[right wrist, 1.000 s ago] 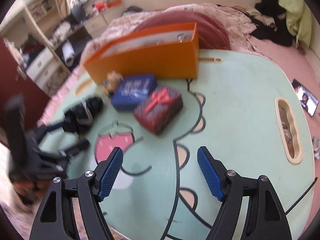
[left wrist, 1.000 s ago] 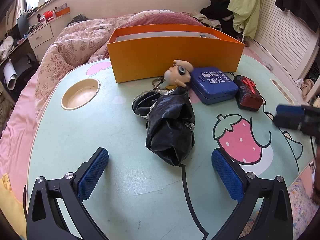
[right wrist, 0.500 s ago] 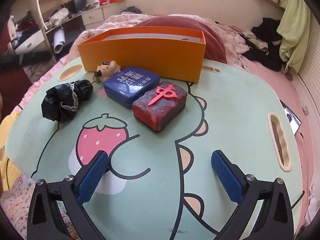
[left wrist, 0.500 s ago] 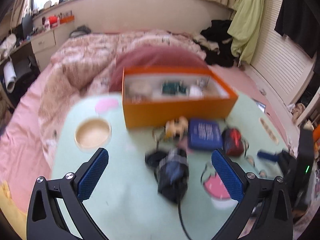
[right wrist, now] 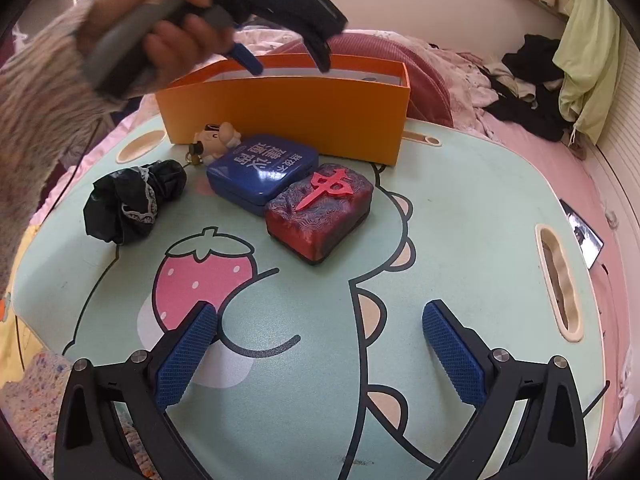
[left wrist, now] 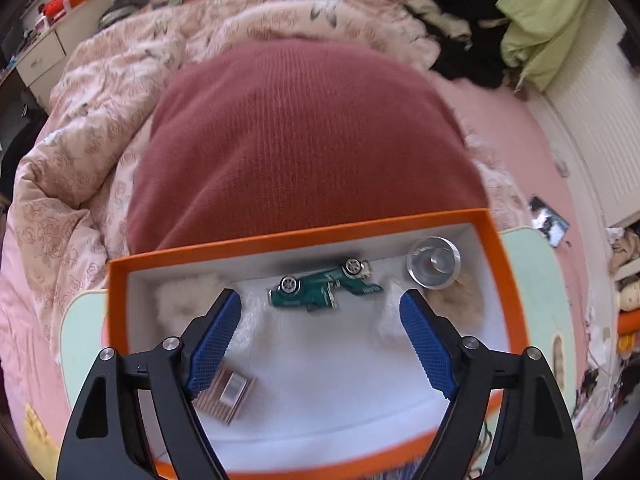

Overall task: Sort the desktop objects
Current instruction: 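Reach the left gripper into the box and grasp the green toy car, then carry the green toy car out and set it beside the blue tin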

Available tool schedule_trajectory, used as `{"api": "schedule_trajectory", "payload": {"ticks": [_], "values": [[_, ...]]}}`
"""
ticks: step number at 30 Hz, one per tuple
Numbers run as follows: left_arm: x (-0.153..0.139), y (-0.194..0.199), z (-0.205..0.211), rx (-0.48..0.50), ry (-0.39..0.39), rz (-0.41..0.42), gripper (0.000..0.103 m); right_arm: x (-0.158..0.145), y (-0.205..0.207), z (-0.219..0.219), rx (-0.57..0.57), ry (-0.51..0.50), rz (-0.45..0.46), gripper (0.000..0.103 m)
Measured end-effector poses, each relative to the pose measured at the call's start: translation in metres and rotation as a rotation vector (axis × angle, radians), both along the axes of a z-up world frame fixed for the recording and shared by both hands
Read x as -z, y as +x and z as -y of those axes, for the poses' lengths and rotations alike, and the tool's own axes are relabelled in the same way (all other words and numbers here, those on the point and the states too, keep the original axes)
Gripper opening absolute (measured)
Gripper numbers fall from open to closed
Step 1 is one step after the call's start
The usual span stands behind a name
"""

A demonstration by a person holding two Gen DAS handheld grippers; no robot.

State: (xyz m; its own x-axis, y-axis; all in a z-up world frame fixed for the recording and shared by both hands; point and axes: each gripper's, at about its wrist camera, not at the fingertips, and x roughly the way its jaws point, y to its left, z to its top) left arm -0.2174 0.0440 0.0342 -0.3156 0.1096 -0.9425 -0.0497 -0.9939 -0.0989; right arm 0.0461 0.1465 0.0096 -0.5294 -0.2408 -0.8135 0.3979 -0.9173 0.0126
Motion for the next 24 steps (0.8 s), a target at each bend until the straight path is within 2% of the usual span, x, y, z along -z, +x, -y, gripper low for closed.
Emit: {"api": "schedule_trajectory", "payload": {"ticks": [2,5,7,9,12,14,18,22,24], "values": [[0.014,-0.010,-0.003,-0.029,-0.030,0.035,0.082,0.000,0.000,0.000,0.000,0.000,0.000,0.102],[0.025,-0.020,-0.003,-0.050,0.002,0.072,0.082,0.000,0.000,0.000,0.000,0.000,0.000,0.102],[0.030,-0.026,-0.003,-0.058,0.004,0.103,0.076,0.000,0.000,0.000,0.000,0.000,0.000,0.102],[0.035,-0.028,-0.002,-0.054,0.006,0.128,0.076,0.000,0.000,0.000,0.000,0.000,0.000,0.102],[0.031,-0.026,0.001,-0.054,0.008,0.115,0.076,0.001,0.000,0.000,0.001,-0.003,0.000,0.102],[0.023,-0.018,0.003,-0.034,0.025,0.081,0.075,0.001,-0.001,0.000,0.001,-0.002,0.000,0.102],[-0.017,0.016,0.008,0.024,0.103,-0.027,0.075,0.001,-0.001,0.000,0.001,-0.003,0.000,0.102],[-0.071,0.079,0.016,0.103,0.196,-0.160,0.076,0.002,-0.001,0.000,0.001,-0.002,0.000,0.102],[-0.086,0.113,0.018,0.141,0.213,-0.210,0.076,0.002,-0.001,-0.001,0.001,-0.004,0.000,0.102]]}}
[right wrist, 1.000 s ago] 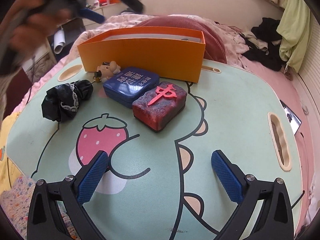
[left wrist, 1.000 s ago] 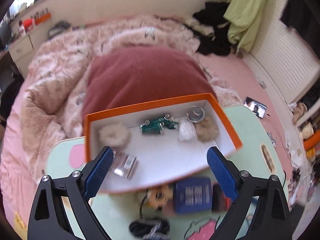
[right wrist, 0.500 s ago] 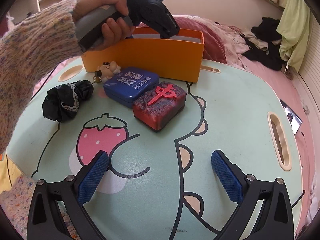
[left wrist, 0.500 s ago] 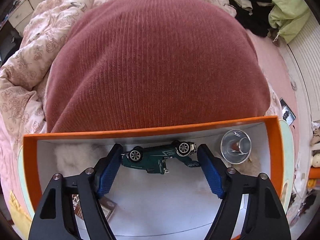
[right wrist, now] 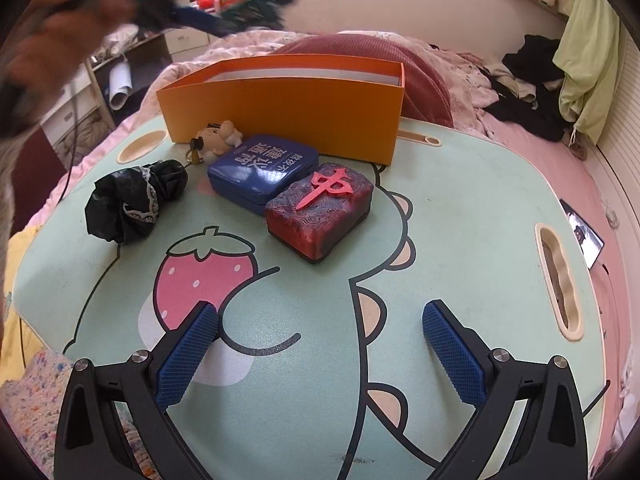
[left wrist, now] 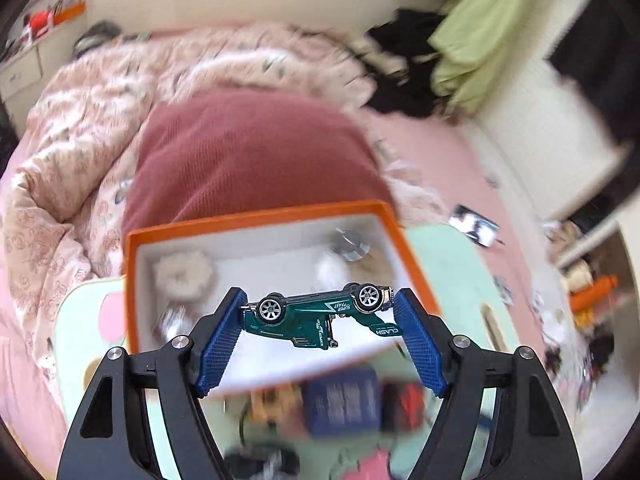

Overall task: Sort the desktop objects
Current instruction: 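Carry the green toy car out and set it beside the blue tin, then reach the right gripper into the box and grasp the plastic-wrapped bundle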

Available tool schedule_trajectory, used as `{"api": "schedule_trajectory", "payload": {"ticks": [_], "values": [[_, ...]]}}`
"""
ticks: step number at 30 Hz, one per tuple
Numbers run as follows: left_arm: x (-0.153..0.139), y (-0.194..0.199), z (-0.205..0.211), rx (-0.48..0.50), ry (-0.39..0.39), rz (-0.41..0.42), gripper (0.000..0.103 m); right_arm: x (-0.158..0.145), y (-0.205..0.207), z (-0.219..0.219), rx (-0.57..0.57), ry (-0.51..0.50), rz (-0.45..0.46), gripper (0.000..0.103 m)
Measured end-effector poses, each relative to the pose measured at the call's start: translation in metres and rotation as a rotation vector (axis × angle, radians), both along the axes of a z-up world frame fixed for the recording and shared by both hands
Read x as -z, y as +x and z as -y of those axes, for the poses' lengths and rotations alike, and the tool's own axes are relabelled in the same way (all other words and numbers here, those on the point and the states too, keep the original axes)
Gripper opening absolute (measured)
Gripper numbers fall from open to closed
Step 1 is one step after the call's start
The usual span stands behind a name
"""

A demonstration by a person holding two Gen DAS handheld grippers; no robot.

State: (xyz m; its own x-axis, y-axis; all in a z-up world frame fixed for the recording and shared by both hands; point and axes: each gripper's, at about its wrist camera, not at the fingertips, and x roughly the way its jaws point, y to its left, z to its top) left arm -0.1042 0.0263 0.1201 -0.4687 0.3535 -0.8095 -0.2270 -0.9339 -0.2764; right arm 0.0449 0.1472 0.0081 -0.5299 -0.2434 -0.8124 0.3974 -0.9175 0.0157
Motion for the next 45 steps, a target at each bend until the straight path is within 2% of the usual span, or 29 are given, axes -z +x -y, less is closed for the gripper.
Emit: {"api": "schedule_trajectory", "payload": {"ticks": [3,8,10,15,19,24,28,32,33,35,42,44,45], "values": [[-0.003,0.050,0.000,0.034,-0.010,-0.043,0.076,0.000,0.000,0.000,0.001,0.000,0.000,0.102],[0.044,0.113,-0.005,0.101,-0.062,0.000,0.076,0.000,0.000,0.001,0.002,0.002,-0.001,0.102],[0.058,0.125,-0.009,0.093,-0.086,-0.004,0.076,0.000,0.000,0.002,0.002,0.003,-0.001,0.102],[0.061,0.129,-0.027,0.086,-0.186,-0.079,0.076,0.000,0.000,0.001,0.002,0.002,-0.001,0.102],[0.053,0.137,-0.020,0.071,-0.200,-0.147,0.081,0.000,0.000,0.001,0.002,0.003,-0.001,0.102],[0.049,0.156,-0.002,0.019,-0.229,-0.216,0.082,0.000,0.000,0.001,0.002,0.002,-0.002,0.102],[0.069,0.173,0.013,-0.049,-0.310,-0.189,0.082,0.000,0.000,0.001,0.002,0.002,-0.002,0.102],[0.103,0.175,0.015,-0.050,-0.352,-0.108,0.084,0.000,0.000,0.001,0.002,0.002,-0.002,0.103],[0.107,0.175,0.016,-0.078,-0.319,-0.136,0.091,0.001,0.000,0.000,0.002,0.004,-0.003,0.103],[0.116,0.170,0.016,-0.120,-0.269,-0.138,0.102,0.001,0.000,0.000,0.002,0.005,-0.004,0.103],[0.122,0.160,0.023,-0.104,-0.228,-0.110,0.103,0.002,0.000,0.000,-0.009,0.003,0.001,0.102],[0.122,0.160,0.023,-0.104,-0.227,-0.111,0.103,-0.003,-0.001,-0.001,-0.031,-0.018,0.007,0.088],[0.122,0.160,0.023,-0.103,-0.227,-0.112,0.103,-0.008,-0.003,-0.002,-0.043,-0.035,0.016,0.085]]}}
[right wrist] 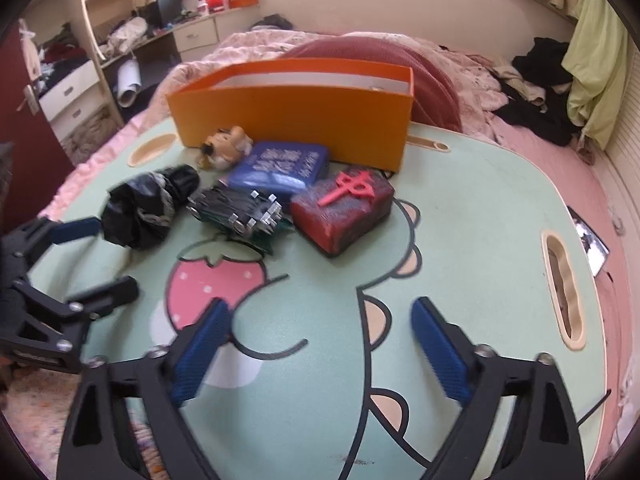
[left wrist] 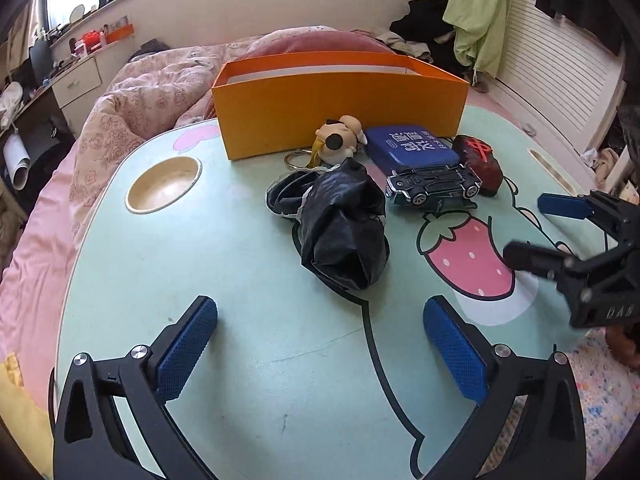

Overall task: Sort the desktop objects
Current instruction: 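Reach the right gripper into the box and grasp the plastic-wrapped bundle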

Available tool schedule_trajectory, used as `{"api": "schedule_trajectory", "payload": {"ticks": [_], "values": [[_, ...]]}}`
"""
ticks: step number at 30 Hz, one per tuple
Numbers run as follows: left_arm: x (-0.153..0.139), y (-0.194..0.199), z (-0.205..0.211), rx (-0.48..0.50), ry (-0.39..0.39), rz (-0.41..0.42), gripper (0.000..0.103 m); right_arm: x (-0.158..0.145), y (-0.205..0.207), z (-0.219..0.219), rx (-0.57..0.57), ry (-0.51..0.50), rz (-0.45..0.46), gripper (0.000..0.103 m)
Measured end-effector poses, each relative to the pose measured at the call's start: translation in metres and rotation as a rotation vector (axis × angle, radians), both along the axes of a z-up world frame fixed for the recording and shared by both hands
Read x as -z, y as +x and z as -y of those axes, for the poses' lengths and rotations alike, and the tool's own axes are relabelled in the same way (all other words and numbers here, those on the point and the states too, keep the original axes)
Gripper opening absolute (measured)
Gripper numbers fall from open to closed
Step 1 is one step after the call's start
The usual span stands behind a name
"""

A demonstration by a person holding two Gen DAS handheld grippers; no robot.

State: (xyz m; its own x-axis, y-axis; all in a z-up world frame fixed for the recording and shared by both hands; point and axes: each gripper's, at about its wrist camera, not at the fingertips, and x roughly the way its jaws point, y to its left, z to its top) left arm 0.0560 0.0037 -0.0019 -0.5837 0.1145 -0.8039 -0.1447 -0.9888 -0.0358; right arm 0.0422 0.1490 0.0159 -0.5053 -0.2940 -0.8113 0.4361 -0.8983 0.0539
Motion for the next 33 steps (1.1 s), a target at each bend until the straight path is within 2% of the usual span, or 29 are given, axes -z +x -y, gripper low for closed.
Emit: {"api": "schedule_trajectory", "payload": {"ticks": [2,5,7,9,11,14,16,21,24,25,26,29,33], "values": [[0.000,0.000,0.000,0.000,0.000,0.000,0.103,-0.019,-0.007,-0.001,-0.027,-0.050,0.006,0.084],[-0.003,0.000,-0.001,0.006,-0.003,0.001,0.103,-0.061,-0.029,0.004,-0.053,-0.105,-0.061,0.084],[-0.003,0.000,-0.002,0.009,-0.004,0.001,0.103,-0.085,-0.055,0.015,-0.075,-0.108,-0.079,0.082],[-0.004,0.000,-0.003,0.010,-0.003,-0.001,0.103,-0.096,-0.090,0.033,-0.091,-0.066,-0.054,0.075],[-0.004,0.001,-0.002,0.011,-0.002,-0.002,0.103,-0.089,-0.133,0.055,-0.097,0.040,0.017,0.058],[-0.004,0.001,-0.001,0.012,0.001,-0.004,0.103,-0.065,-0.188,0.073,-0.070,0.128,0.127,0.041],[-0.004,0.001,-0.001,0.011,0.001,-0.004,0.103,-0.049,-0.214,0.079,-0.044,0.144,0.175,0.041],[-0.004,0.002,0.000,0.013,0.005,-0.005,0.103,-0.012,-0.242,0.085,-0.014,0.187,0.300,0.041],[-0.004,0.002,-0.001,0.013,0.005,-0.005,0.103,-0.002,-0.244,0.091,0.015,0.323,0.240,0.041],[-0.004,0.003,-0.001,0.013,0.005,-0.005,0.103,0.004,-0.244,0.093,0.008,0.362,0.256,0.036],[-0.004,0.003,-0.001,0.013,0.005,-0.005,0.103,0.010,-0.242,0.096,-0.013,0.379,0.272,0.024],[-0.004,0.003,-0.002,0.013,0.007,-0.006,0.103,0.004,-0.240,0.088,0.012,0.287,0.279,0.024],[-0.004,0.004,-0.002,0.012,0.008,-0.006,0.103,-0.029,-0.223,0.081,-0.010,0.165,0.166,0.024]]}}
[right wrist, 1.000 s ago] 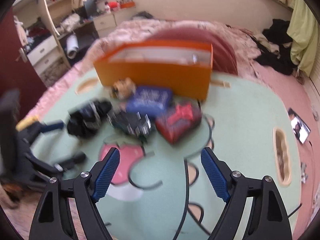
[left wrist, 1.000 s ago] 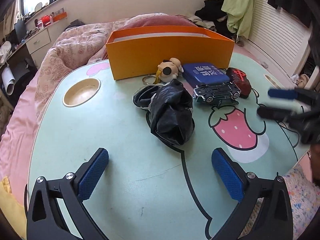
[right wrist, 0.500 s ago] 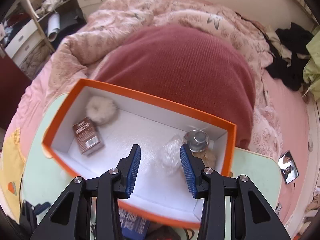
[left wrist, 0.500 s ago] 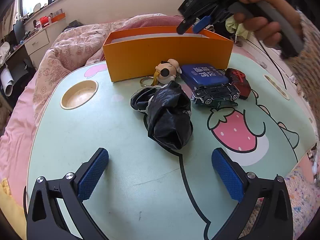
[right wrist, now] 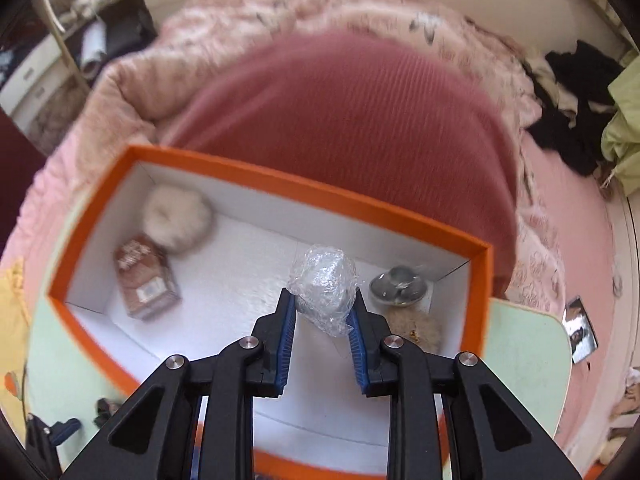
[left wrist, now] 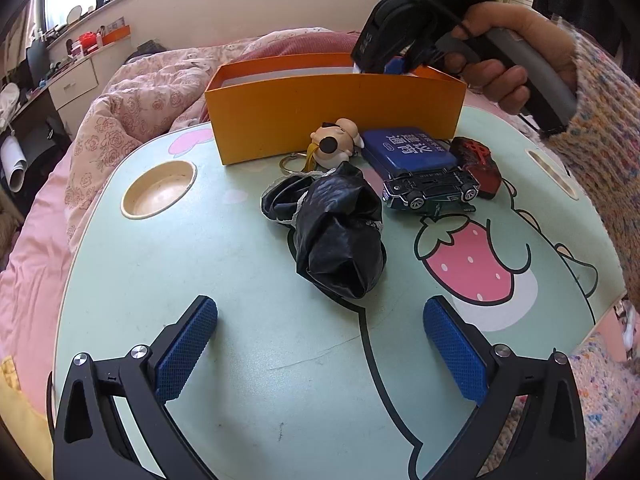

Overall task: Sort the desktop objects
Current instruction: 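Reach the right gripper into the box and grasp the plastic-wrapped bundle, then lift the plastic-wrapped bundle out and release it on the mat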

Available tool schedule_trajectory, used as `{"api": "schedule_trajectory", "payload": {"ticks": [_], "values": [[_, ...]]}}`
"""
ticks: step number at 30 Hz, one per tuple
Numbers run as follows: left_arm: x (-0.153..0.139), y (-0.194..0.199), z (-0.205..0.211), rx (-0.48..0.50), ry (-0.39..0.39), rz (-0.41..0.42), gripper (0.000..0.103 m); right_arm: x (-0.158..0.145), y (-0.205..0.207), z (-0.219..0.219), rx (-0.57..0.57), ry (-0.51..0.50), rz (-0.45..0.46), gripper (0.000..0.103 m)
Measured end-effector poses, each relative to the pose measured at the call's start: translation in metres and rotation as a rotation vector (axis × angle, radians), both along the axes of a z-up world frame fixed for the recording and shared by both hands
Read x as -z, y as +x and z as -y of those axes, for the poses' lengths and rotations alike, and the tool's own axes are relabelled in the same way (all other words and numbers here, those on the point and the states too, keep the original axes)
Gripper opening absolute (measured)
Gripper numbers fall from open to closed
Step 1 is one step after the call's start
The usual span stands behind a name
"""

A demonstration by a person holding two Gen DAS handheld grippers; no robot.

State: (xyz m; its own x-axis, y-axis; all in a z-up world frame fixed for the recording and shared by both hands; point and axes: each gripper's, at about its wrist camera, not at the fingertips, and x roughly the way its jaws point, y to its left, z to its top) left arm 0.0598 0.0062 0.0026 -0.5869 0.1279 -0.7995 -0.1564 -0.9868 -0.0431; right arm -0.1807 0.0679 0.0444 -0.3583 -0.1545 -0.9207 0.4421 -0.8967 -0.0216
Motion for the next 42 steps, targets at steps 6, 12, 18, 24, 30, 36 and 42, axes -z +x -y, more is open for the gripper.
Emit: {"api": "schedule_trajectory", "payload": {"ticks": [6,12,18,24,30,36,42], "values": [[0.000,0.000,-0.001,-0.001,0.000,0.000,0.103,-0.062,0.067,-0.026,-0.077,-0.213,-0.069,0.024],[0.000,0.000,0.000,-0.001,0.000,0.000,0.103,-0.045,0.142,-0.039,-0.132,-0.330,0.007,0.024],[0.000,0.000,-0.001,0.000,0.000,0.000,0.103,-0.019,0.191,-0.037,-0.185,-0.371,0.052,0.024],[0.000,0.000,0.000,0.000,0.000,0.001,0.103,-0.008,0.199,-0.020,-0.238,-0.371,0.033,0.049],[0.000,0.000,0.000,0.000,0.000,0.001,0.103,-0.022,0.199,-0.064,-0.106,-0.511,-0.088,0.074],[0.000,0.000,-0.001,0.000,0.000,0.001,0.103,0.004,0.216,-0.084,-0.042,-0.318,-0.113,0.074],[0.000,-0.001,0.000,-0.003,-0.002,0.002,0.103,0.040,0.234,-0.075,-0.007,-0.108,-0.192,0.102]]}}
